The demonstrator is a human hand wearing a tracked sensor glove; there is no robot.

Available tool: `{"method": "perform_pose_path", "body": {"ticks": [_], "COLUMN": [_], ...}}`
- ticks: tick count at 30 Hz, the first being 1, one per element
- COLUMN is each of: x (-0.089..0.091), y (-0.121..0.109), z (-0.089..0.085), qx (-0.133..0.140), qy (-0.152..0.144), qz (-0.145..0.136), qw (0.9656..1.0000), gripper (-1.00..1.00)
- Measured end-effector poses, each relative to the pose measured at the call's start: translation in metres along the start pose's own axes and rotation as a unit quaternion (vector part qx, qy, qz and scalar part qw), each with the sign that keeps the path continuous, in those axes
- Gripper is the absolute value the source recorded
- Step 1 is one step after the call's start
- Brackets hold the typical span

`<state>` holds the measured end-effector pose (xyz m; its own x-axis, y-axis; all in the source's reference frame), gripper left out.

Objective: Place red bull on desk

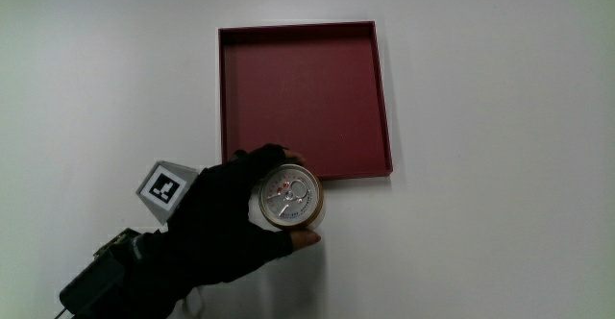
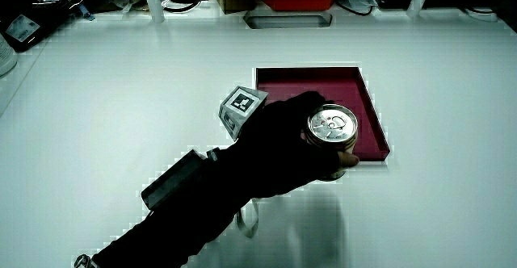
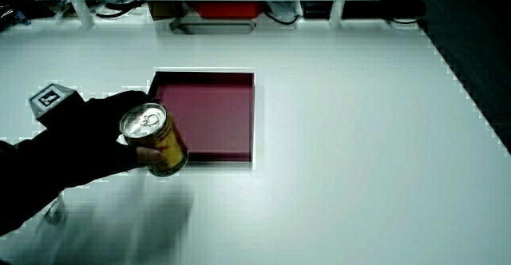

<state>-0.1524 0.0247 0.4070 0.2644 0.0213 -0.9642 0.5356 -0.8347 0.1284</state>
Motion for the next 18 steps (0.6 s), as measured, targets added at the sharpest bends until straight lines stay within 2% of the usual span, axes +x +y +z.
{"method": "perform_pose_path", "body": {"ticks": [1, 2, 3, 5, 6, 7, 9, 10, 11, 13, 15, 16, 17, 18], "x": [0.001, 0.001, 0.0, -0.001, -0.003, -0.005, -0.008, -0.011, -0.012, -0.018, -0.022, -0.025, -0.028, -0.029], "y": [-0.002, -0.004, -0.006, -0.01, -0.012, -0.013, -0.015, -0.016, -0.017, -0.02, -0.021, -0.021, -0.023, -0.023], "z": [-0.003, -0.004, -0.007, -0.012, -0.013, -0.015, -0.019, -0.021, -0.023, -0.028, -0.032, -0.035, -0.037, -0.04], "qx": [0.005, 0.003, -0.001, -0.003, -0.007, -0.014, -0.013, -0.018, -0.017, -0.023, -0.03, -0.03, -0.034, -0.036], "qy": [-0.016, 0.015, 0.003, -0.007, 0.017, 0.024, 0.006, 0.031, 0.01, 0.021, 0.007, 0.014, 0.019, 0.0], "qz": [-0.007, -0.015, 0.002, 0.001, 0.009, 0.018, 0.013, 0.013, 0.012, 0.027, 0.036, 0.024, 0.038, 0.041], "qw": [0.9998, 0.9998, 1.0, 1.0, 0.9998, 0.9994, 0.9998, 0.9993, 0.9997, 0.9991, 0.9989, 0.9992, 0.9985, 0.9985], "gripper": [0.0, 0.0, 0.0, 0.0, 0.0, 0.0, 0.0, 0.0, 0.0, 0.0, 0.0, 0.0, 0.0, 0.0]}}
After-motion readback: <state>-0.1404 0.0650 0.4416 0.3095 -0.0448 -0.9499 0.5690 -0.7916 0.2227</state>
